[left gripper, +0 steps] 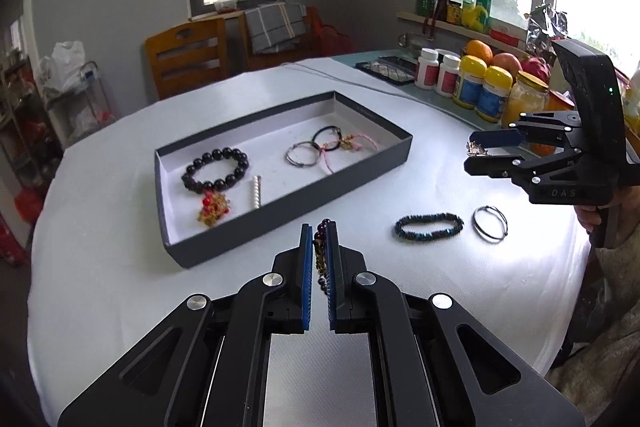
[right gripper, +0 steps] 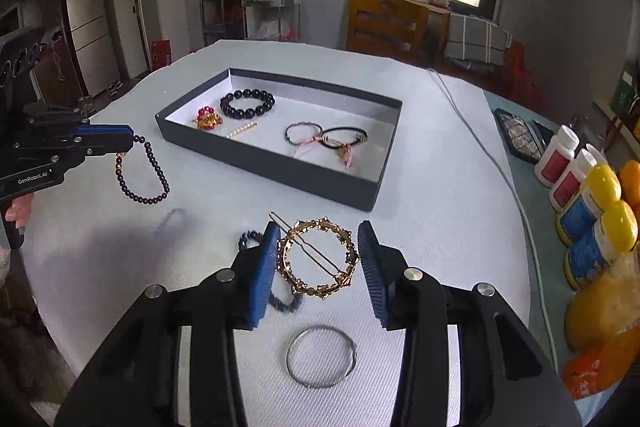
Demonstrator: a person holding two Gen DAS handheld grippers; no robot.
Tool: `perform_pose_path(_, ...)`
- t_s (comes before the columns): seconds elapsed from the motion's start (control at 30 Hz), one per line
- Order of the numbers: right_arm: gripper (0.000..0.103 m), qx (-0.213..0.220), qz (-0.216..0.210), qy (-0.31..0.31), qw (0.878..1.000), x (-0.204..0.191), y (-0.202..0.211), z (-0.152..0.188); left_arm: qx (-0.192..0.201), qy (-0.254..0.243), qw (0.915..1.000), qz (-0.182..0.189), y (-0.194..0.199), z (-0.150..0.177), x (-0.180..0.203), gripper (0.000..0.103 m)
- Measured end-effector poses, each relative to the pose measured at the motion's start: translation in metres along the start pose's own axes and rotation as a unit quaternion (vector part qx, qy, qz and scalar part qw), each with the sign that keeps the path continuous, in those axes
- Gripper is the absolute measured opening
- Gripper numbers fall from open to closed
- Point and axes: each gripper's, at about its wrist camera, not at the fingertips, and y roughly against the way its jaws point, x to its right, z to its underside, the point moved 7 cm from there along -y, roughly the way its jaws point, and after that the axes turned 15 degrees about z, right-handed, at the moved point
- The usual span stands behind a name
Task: Organize jewelry
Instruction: 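Carry the red bracelet and gold hoop into the tray and open both tools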
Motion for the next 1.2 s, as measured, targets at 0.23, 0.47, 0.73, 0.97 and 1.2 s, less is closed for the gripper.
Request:
perform_pose_path(0.23, 0.04, 0.018, -0.009, -0.006, 1.0, -0.013, -0.022, -0.052, 0.031, -0.007, 0.999, -0.03, -0.004, -0.051, -0.027, 0.006)
perform_pose_path(0.47, 0.04, -0.004, -0.011, -0.024, 1.0, -0.032, -0.074, -0.093, 0.035, 0.041, 0.9979, -0.036, -0.051, -0.077, -0.063, 0.006)
perform_pose_path(0.73, 0.04, -0.045, -0.025, -0.03, 0.998, -0.045, -0.116, -0.078, 0.02, 0.103, 0.9944, -0.01, -0.095, -0.059, -0.091, 0.006)
perform_pose_path(0.97, 0.04, -0.081, -0.067, -0.04, 0.994, -0.054, -0.133, -0.063, -0.014, 0.096, 0.9952, -0.008, -0.113, -0.039, -0.095, 0.006)
perform_pose_path(1.2, 0.04, -0.091, -0.067, -0.043, 0.993, -0.055, -0.138, -0.06, -0.023, 0.099, 0.9934, -0.053, -0.119, -0.033, -0.117, 0.006)
